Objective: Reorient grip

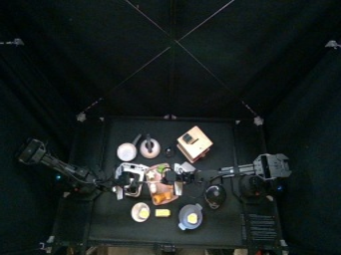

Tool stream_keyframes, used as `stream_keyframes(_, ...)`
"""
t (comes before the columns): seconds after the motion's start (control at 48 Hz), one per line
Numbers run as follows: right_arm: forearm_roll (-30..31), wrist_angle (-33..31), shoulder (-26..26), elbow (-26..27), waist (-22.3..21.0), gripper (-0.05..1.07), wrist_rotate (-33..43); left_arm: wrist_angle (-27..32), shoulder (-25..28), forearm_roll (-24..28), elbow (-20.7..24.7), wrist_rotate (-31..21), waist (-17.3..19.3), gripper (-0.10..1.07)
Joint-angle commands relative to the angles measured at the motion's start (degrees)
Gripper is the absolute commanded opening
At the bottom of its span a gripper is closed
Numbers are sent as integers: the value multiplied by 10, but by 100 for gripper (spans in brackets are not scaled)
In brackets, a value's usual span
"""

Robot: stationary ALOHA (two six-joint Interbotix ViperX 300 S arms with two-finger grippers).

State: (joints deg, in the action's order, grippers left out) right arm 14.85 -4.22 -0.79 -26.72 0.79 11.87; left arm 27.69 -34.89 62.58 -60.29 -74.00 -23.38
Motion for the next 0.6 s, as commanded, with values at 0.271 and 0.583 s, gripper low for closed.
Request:
stream_keyframes(0.271,2,5,4,12,1,33,1,-62,0,7,2,2,43,63)
stream_keyframes(0.583,3,5,3,12,1,33,1,-70,0,7,-7,2,54,46)
